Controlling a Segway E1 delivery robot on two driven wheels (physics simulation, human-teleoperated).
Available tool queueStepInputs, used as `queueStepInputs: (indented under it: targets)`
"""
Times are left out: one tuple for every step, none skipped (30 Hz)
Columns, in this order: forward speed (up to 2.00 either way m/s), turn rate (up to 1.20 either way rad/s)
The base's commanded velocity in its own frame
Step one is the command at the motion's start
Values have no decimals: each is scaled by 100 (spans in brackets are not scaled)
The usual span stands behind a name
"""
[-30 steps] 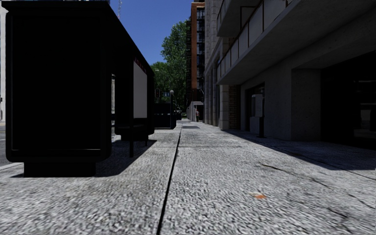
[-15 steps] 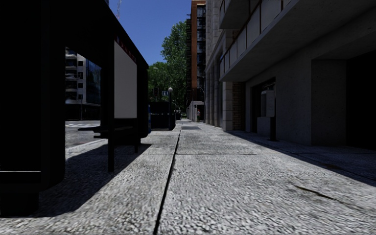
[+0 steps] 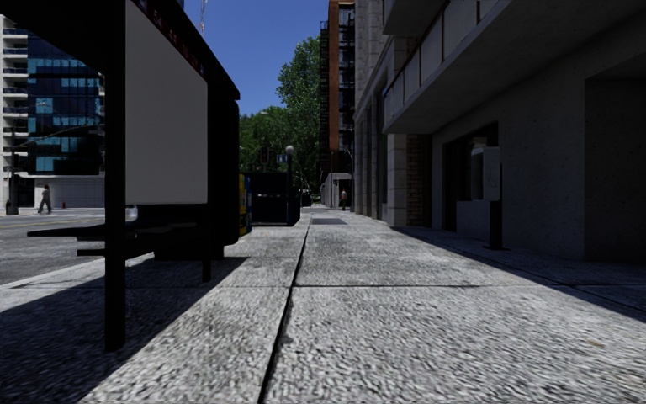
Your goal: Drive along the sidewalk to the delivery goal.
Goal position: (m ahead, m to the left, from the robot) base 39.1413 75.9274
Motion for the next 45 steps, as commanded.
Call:
queueStepInputs:
  targets:
    - [200,0]
    - [200,0]
    - [200,0]
    - [200,0]
    - [200,0]
    - [200,0]
    - [200,0]
    - [200,0]
    - [200,0]
    - [200,0]
    - [200,0]
    - [200,0]
    - [200,0]
    - [200,0]
    - [200,0]
    - [200,0]
    - [200,0]
    - [200,0]
    - [200,0]
    - [200,0]
    - [200,0]
    - [200,0]
    - [200,0]
    - [200,0]
    - [200,0]
    - [200,0]
    - [200,0]
    - [200,0]
    - [200,0]
    - [200,0]
    - [200,0]
    - [200,0]
    - [200,0]
    - [200,0]
    - [200,0]
    - [200,0]
    - [200,0]
    - [200,0]
    - [200,0]
    - [200,0]
    - [200,0]
    - [200,0]
    - [200,0]
    - [200,0]
    - [200,0]
